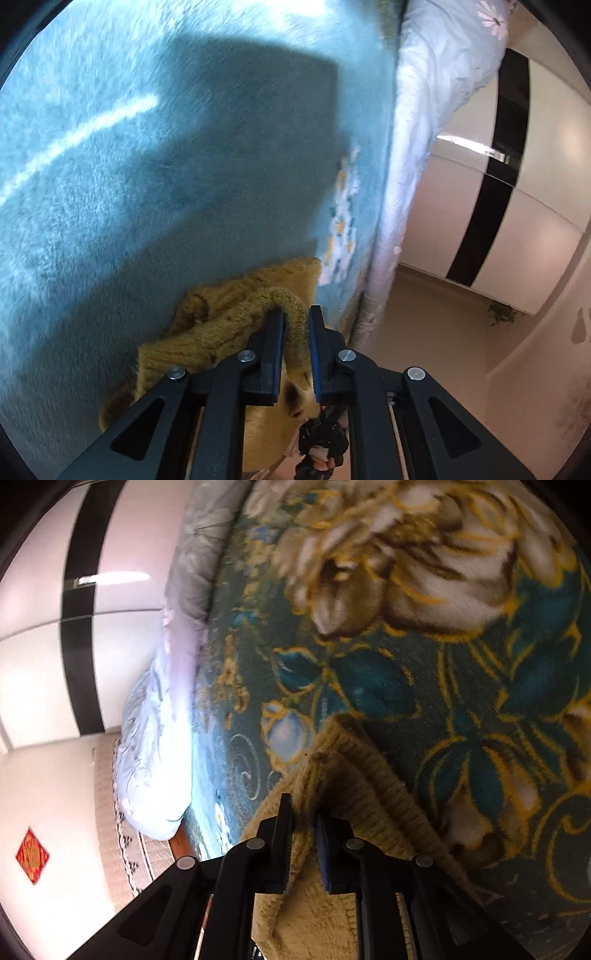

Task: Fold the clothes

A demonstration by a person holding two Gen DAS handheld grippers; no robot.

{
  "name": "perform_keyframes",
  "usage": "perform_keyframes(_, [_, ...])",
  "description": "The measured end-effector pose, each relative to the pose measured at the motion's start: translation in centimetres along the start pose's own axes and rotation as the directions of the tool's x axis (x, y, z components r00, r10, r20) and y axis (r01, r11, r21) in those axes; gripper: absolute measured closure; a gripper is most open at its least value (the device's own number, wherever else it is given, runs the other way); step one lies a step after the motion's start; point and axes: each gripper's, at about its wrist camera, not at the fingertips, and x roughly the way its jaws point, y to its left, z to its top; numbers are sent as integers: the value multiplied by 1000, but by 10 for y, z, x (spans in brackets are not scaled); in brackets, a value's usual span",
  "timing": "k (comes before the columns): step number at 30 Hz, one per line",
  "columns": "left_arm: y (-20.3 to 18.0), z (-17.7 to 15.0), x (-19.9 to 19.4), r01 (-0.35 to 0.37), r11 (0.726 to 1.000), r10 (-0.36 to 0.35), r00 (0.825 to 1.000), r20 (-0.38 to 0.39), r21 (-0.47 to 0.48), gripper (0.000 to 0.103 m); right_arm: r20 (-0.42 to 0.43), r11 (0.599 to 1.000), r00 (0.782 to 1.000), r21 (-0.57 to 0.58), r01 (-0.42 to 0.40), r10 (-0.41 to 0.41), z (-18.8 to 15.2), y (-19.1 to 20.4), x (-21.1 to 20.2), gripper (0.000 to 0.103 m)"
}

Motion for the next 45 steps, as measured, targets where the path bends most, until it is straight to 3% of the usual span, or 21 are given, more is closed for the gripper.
perform_keyframes(3, [-21, -12, -11, 1, 994, -3, 1000, 22, 109, 85, 49, 998, 999, -65, -2, 5, -3, 11, -13, 73])
perform_keyframes(6, [-44, -27, -23, 8, 972, -18, 999, 41, 234, 81, 71, 992, 997, -123, -25, 33, -10, 22, -26, 70])
perform_keyframes(12, [-58, -63, -43, -91, 887, 64, 995, 74, 453, 74, 83, 962, 996, -267, 58, -37, -41, 29, -44, 64])
perform_keyframes(19, [-32, -80, -68, -158, 840, 110, 986, 122, 519, 60, 124, 933, 991, -348, 95, -55, -81, -3, -85, 64])
perform_keyframes(23, [-43, -84, -65, -199, 790, 128, 979, 160, 580, 57, 145, 909, 987, -396, 125, -72, -93, -2, -100, 63])
perform_keyframes(25, [-48, -86, -63, -219, 763, 137, 974, 179, 608, 44, 137, 900, 988, -417, 129, -78, -97, 8, -97, 63])
perform_keyframes(27, [-60, -87, -51, -251, 714, 172, 968, 184, 654, 41, 117, 884, 990, -451, 124, -79, -103, 23, -89, 63])
perform_keyframes(32, [-67, -69, -27, -314, 638, 276, 946, 172, 703, 38, 56, 800, 991, -586, 130, -120, -119, 73, -48, 58])
perform_keyframes(35, [-63, -56, -27, -326, 621, 285, 941, 182, 713, 38, 13, 730, 986, -671, 130, -164, -123, 100, -14, 50])
perform_keyframes(38, [-60, -47, -23, -299, 604, 261, 950, 171, 739, 36, -28, 666, 974, -734, 132, -224, -122, 118, 23, 49])
perform_keyframes(45, [-62, -35, 6, -257, 523, 299, 948, 107, 813, 34, 48, 446, 941, -872, 203, -334, -111, 142, 62, 48])
